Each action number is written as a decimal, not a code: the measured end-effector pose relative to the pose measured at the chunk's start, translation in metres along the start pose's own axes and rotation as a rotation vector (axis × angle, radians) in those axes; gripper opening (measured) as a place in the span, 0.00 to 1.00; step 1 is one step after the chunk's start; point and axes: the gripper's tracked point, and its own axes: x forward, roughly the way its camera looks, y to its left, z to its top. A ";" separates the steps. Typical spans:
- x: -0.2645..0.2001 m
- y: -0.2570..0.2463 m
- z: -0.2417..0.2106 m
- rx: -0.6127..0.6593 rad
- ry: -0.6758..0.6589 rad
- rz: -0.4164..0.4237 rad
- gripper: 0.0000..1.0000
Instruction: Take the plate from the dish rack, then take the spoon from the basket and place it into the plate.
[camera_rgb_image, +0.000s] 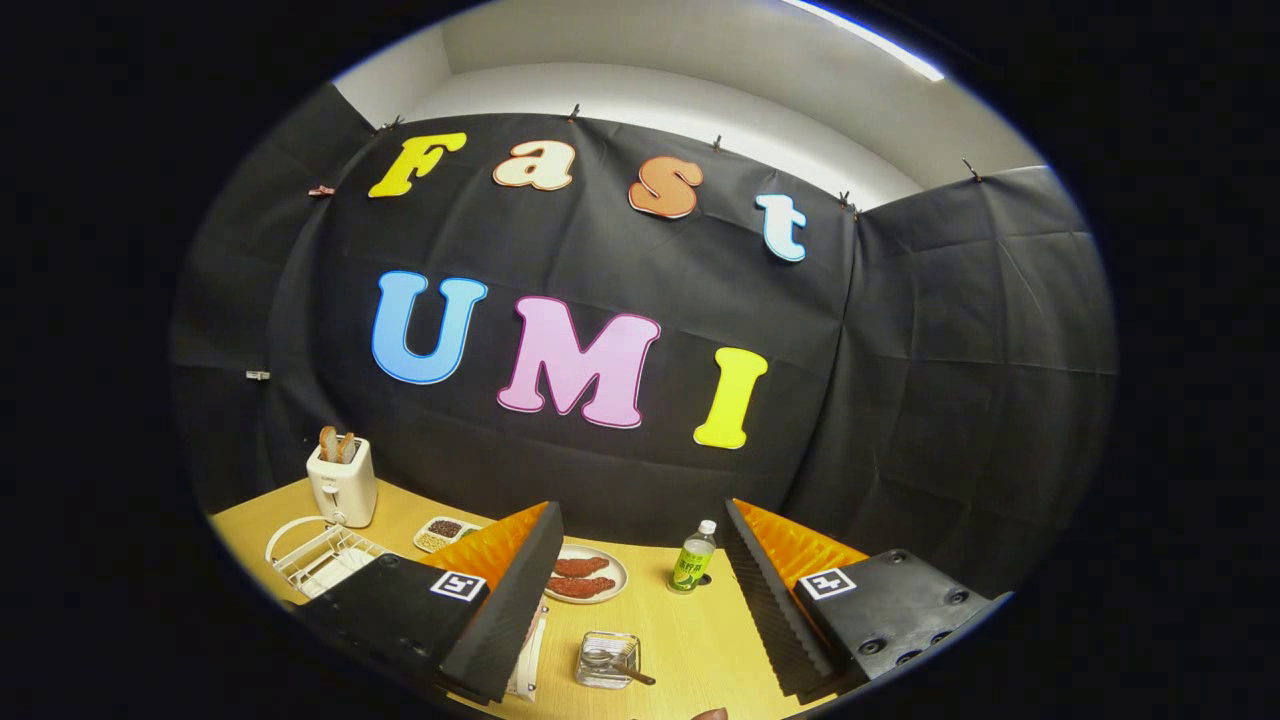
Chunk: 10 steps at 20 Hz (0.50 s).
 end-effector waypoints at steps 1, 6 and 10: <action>0.001 0.003 -0.003 0.005 0.009 0.007 0.97; 0.011 0.034 -0.036 0.018 0.137 0.095 0.97; 0.026 0.067 -0.081 0.052 0.298 0.180 0.98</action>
